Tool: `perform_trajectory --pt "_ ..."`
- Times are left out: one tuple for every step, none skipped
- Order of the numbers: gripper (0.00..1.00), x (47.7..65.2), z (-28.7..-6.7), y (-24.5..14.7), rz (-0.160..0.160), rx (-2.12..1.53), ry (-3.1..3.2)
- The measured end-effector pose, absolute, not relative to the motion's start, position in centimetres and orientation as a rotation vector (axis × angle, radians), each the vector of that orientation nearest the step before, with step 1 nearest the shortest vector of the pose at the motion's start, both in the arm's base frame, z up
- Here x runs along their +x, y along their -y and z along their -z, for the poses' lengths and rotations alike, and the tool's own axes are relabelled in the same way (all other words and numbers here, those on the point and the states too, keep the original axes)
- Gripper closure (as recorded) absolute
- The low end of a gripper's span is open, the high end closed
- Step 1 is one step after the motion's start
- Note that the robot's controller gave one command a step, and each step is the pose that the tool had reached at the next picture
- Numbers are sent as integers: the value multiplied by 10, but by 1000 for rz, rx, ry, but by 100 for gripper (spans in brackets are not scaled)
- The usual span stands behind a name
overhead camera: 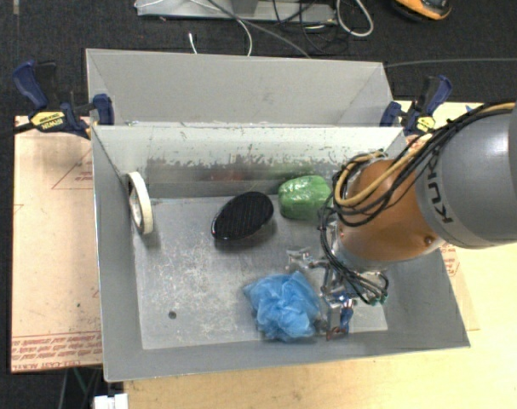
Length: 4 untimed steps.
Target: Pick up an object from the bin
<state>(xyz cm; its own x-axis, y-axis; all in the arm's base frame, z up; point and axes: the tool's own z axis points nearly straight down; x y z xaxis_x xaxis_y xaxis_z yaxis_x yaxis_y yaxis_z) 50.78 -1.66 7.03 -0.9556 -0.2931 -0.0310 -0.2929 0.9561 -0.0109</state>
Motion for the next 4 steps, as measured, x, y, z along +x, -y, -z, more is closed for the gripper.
perform_trajectory --pt "0 508 -70 17 10 -460 -3075" --pt "0 506 -71 14 13 -512 -3063" --pt "0 508 -109 18 12 -694 -3029" --pt "100 494 -70 -48 11 -822 -2995"
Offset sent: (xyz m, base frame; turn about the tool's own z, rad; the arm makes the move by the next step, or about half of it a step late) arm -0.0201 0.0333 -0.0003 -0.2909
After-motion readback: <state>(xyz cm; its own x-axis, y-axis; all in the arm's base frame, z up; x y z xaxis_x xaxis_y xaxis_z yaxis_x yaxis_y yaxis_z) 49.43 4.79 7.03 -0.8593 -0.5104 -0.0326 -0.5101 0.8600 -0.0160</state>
